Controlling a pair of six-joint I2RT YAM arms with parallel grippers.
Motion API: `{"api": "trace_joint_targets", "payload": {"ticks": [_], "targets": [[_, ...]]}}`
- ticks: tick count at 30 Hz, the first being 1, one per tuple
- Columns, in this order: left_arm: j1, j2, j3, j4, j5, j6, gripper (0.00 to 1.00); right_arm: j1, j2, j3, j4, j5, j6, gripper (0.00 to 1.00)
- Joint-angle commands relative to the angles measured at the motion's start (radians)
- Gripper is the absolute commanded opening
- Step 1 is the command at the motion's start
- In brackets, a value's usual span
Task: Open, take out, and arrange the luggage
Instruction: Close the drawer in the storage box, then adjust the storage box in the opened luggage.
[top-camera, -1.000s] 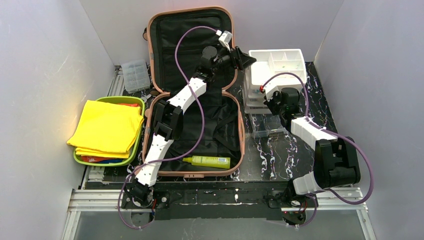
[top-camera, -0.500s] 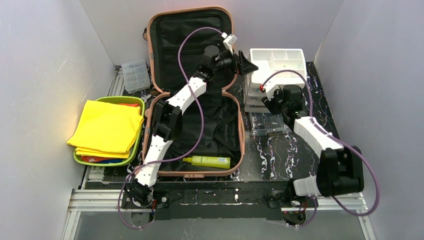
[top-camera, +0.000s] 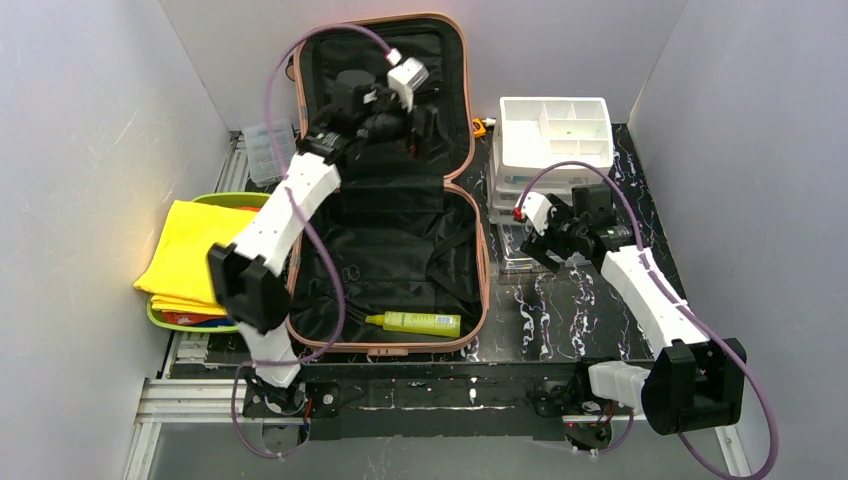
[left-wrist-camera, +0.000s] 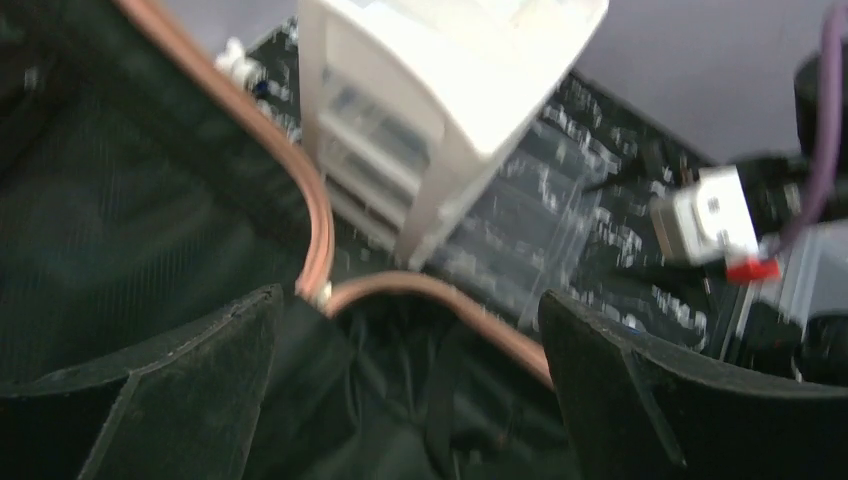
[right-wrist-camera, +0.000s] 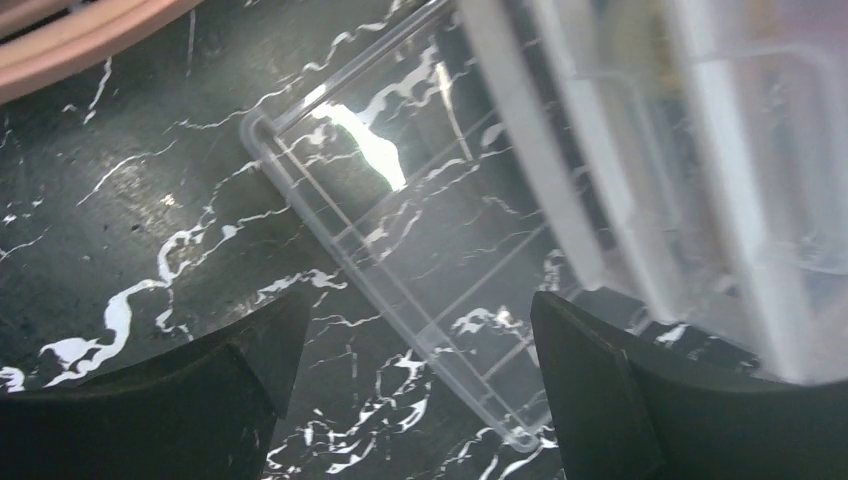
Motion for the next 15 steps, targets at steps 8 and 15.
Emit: {"api": "trace_joint_targets", "payload": {"ticks": [8, 15], "targets": [[-0.028, -0.112, -0.380, 0.080, 0.020, 0.107, 0.98, 0.000, 0.096, -0.094, 0.020, 0.022, -0.035, 0.92], [-0.067, 0.133, -0.065, 0.086, 0.108, -0.029, 0.98, 0.000, 0.171, -0.095, 0.006, 0.024, -0.037, 0.93]]}}
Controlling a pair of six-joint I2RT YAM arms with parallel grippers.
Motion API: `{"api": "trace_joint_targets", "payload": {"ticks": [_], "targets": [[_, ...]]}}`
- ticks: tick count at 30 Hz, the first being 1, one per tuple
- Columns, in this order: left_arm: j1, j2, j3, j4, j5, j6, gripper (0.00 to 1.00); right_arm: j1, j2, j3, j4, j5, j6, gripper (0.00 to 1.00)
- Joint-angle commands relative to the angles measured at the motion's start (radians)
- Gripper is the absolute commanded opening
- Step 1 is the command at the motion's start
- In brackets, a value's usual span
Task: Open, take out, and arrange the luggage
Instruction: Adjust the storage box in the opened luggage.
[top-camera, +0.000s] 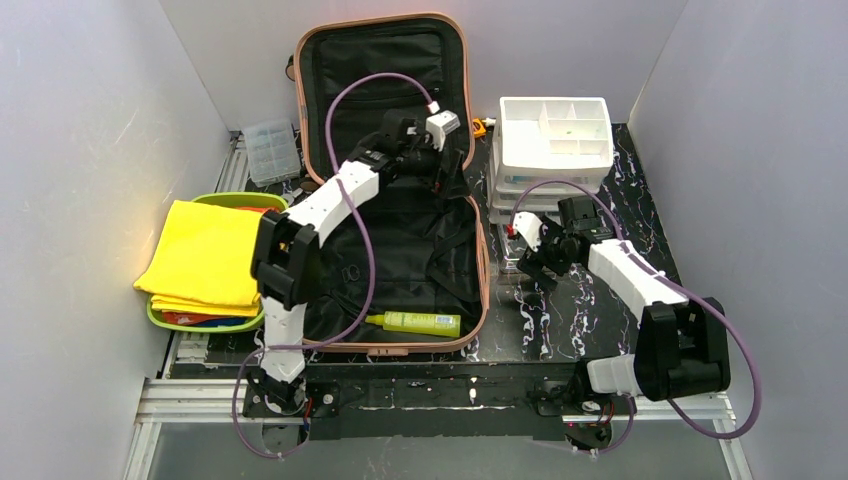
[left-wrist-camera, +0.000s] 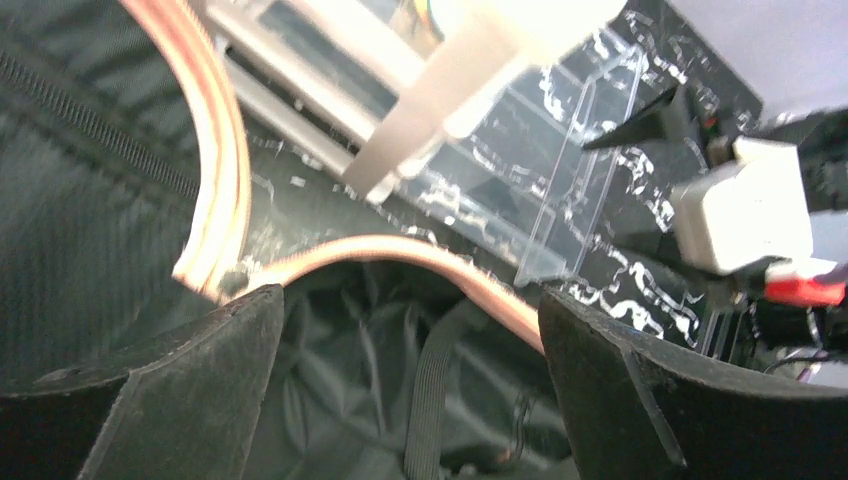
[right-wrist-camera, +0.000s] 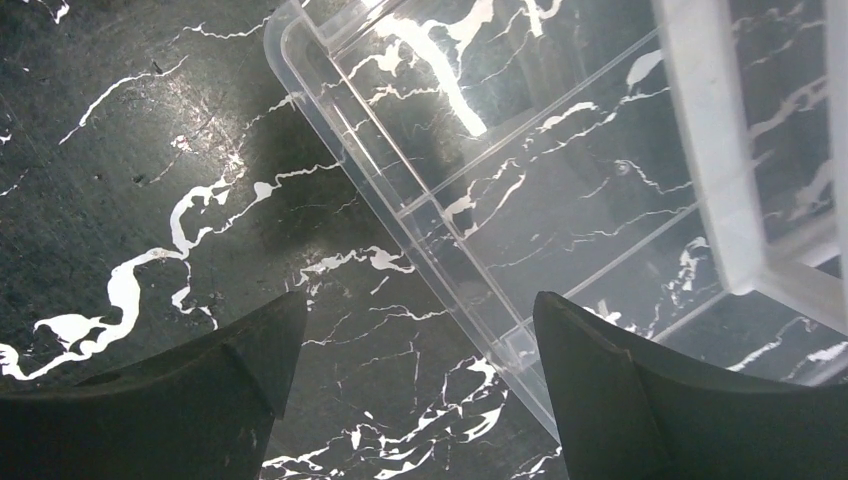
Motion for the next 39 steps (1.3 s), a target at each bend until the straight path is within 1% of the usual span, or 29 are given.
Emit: {"api": "trace_joint_targets", "payload": {"ticks": [1, 5, 7, 9, 11, 15, 19, 25, 30, 34, 39], "targets": [[-0.022, 0.052, 0.193, 0.058, 0.093, -0.105, 0.98, 0.000, 0.042, 0.008, 0.000, -0.006, -0.004, 0.92], [-0.035, 0.113, 0.237, 0.156, 0.097, -0.199, 0.98, -0.002, 0.062, 0.012, -0.017, -0.013, -0.005, 0.89], [-0.044, 0.133, 0.245, 0.179, 0.065, -0.200, 0.98, -0.008, 0.059, 0.008, -0.021, -0.030, -0.007, 0.89], [-0.051, 0.157, 0.257, 0.192, 0.003, -0.189, 0.98, -0.013, 0.057, 0.005, -0.028, -0.054, -0.009, 0.86], [-0.052, 0.190, 0.280, 0.203, -0.003, -0.202, 0.98, -0.015, 0.061, 0.009, -0.036, -0.075, -0.009, 0.84], [-0.060, 0.251, 0.327, 0.252, 0.063, -0.231, 0.98, -0.016, 0.079, 0.019, -0.036, -0.106, 0.000, 0.78], [-0.083, 0.299, 0.373, 0.252, 0.105, -0.231, 0.98, -0.016, 0.101, 0.033, -0.035, -0.140, 0.022, 0.72], [-0.111, 0.341, 0.403, 0.261, 0.137, -0.265, 0.98, -0.016, 0.121, 0.069, -0.005, -0.158, 0.118, 0.56], [-0.126, 0.347, 0.402, 0.261, 0.157, -0.278, 0.97, -0.016, 0.124, 0.083, -0.003, -0.206, 0.155, 0.50], [-0.135, 0.347, 0.389, 0.260, 0.173, -0.285, 0.96, -0.016, 0.136, 0.092, 0.003, -0.237, 0.180, 0.48], [-0.142, 0.348, 0.377, 0.260, 0.178, -0.290, 0.95, -0.016, 0.179, 0.113, 0.013, -0.259, 0.220, 0.37]]}}
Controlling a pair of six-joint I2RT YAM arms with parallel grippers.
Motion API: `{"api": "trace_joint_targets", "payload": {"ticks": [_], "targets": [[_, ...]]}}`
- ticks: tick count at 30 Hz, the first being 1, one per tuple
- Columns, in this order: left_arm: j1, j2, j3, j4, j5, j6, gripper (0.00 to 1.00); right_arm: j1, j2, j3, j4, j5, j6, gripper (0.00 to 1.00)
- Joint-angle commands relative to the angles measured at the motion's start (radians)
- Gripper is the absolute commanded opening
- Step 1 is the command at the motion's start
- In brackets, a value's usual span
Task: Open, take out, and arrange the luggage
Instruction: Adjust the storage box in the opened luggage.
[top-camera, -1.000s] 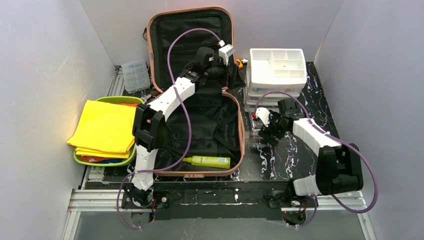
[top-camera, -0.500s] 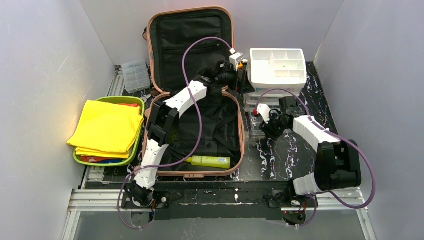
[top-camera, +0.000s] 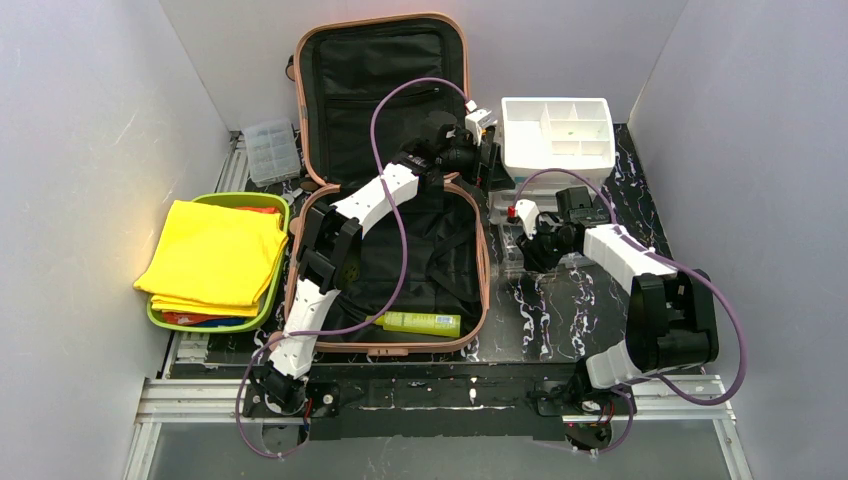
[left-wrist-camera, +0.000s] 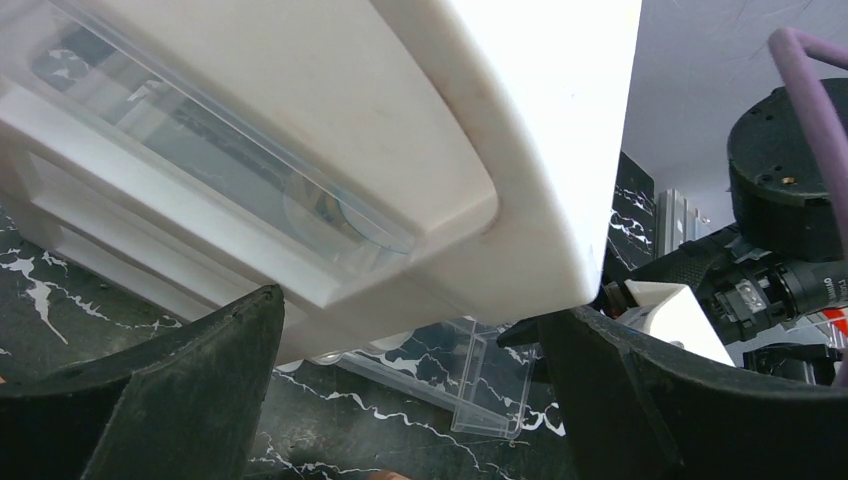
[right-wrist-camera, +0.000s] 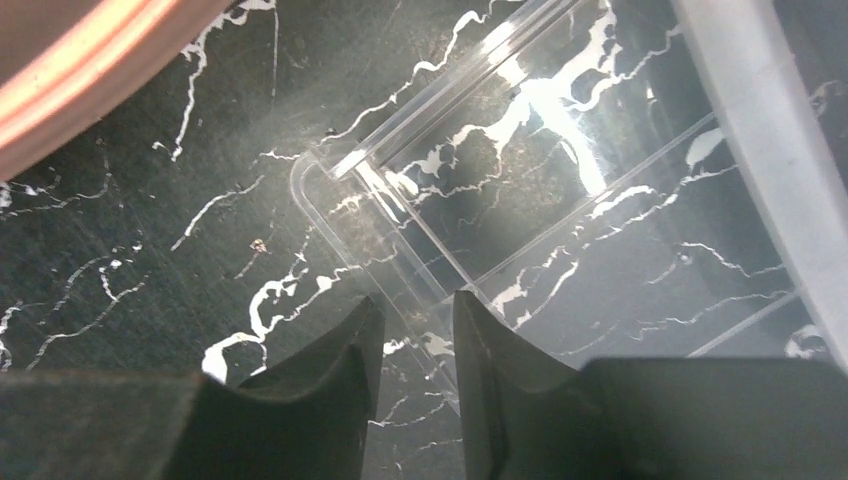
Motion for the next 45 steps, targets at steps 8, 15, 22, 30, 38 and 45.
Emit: {"api": "trace_joint_targets", "payload": {"ticks": [8, 15, 22, 30, 38, 45], "targets": [[-0.048, -0.026, -0.004, 0.029, 0.079, -0.021, 0.95, 0.005, 0.051, 0.066, 0.028, -0.068, 0.129, 0.27], [-0.062, -0.022, -0.010, 0.029, 0.087, -0.031, 0.95, 0.006, 0.025, 0.075, 0.047, -0.058, 0.150, 0.28], [-0.066, -0.014, -0.009, 0.029, 0.089, -0.037, 0.95, 0.008, 0.037, 0.077, 0.051, -0.084, 0.161, 0.31], [-0.048, -0.070, -0.022, -0.015, 0.073, -0.023, 0.98, 0.011, -0.018, 0.080, -0.048, -0.122, 0.047, 0.84], [0.028, -0.351, -0.128, -0.411, -0.047, 0.271, 0.98, 0.008, -0.233, 0.096, -0.139, -0.116, -0.038, 0.98], [0.042, -0.658, -0.553, -0.624, -0.247, 0.671, 0.98, 0.008, -0.314, 0.193, -0.306, -0.128, -0.139, 0.98]]}}
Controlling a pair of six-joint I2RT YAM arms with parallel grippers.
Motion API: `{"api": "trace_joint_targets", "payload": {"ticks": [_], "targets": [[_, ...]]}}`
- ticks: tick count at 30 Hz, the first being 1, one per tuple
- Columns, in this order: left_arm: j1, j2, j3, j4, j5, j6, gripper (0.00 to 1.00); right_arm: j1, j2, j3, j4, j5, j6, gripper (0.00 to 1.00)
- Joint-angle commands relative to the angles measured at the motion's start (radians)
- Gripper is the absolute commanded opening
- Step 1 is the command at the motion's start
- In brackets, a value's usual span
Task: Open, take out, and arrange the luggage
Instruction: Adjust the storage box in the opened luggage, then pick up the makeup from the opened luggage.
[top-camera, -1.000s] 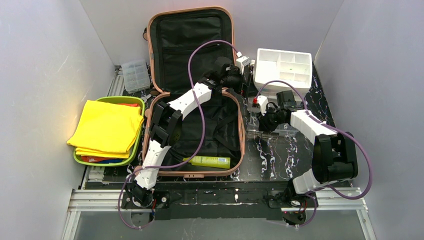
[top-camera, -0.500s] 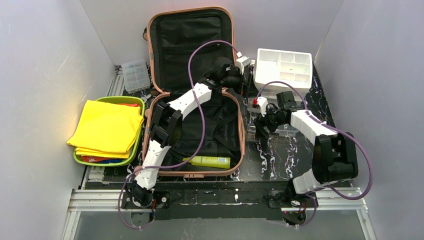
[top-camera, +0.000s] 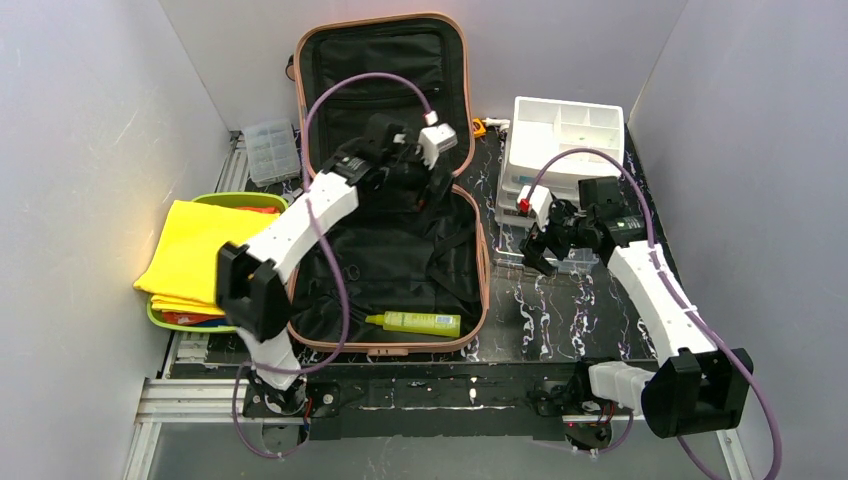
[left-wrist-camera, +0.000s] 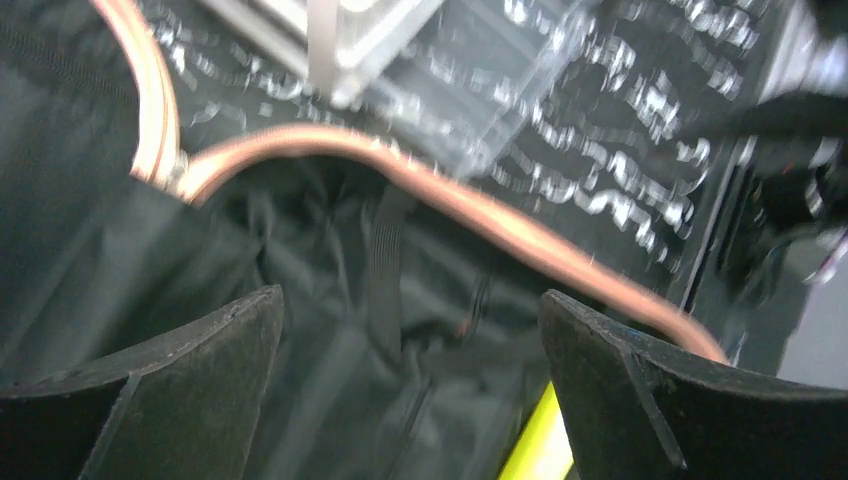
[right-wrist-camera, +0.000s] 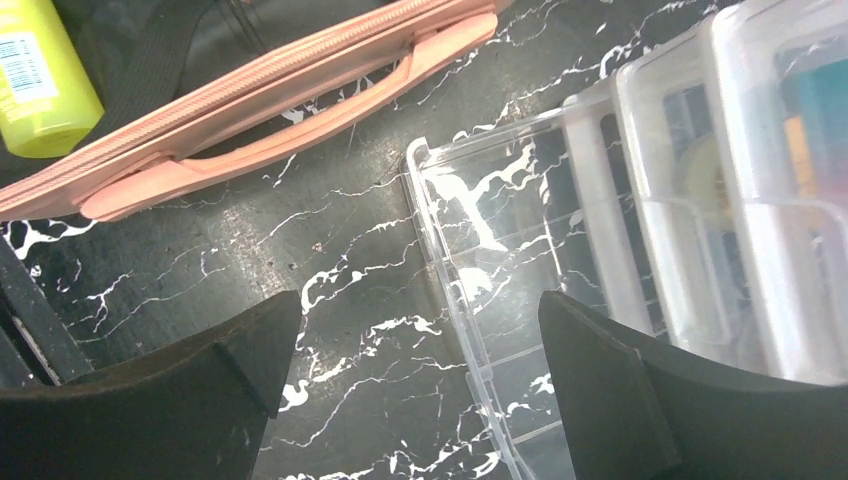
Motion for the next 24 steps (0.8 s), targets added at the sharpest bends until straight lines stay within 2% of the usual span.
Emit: {"api": "trace_joint_targets", "payload": {"ticks": [1, 4, 8, 13, 16, 20, 24], "targets": [[-0.009, -0.189, -0.275, -0.180, -0.132, 0.295, 0.98, 0.000, -0.024, 0.120, -0.171, -0.019, -0.087, 0.98], [-0.044, -0.231, -0.405, -0.216, -0.140, 0.332, 0.98, 0.000, -0.025, 0.198, -0.253, -0.001, -0.113, 0.98], [-0.106, -0.222, -0.495, -0.231, -0.122, 0.321, 0.98, 0.000, -0.046, 0.248, -0.295, 0.017, -0.125, 0.98], [-0.149, -0.137, -0.488, -0.247, -0.126, 0.256, 0.98, 0.000, -0.084, 0.234, -0.279, 0.013, -0.111, 0.98], [-0.157, -0.083, -0.456, -0.293, -0.065, 0.226, 0.98, 0.000, -0.098, 0.208, -0.273, 0.011, -0.104, 0.98], [-0.166, -0.067, -0.460, -0.303, 0.012, 0.193, 0.98, 0.000, -0.112, 0.166, -0.262, 0.014, -0.099, 0.98], [-0.211, -0.057, -0.481, -0.283, -0.011, 0.171, 0.98, 0.000, -0.122, 0.132, -0.230, 0.028, -0.090, 0.98]]}}
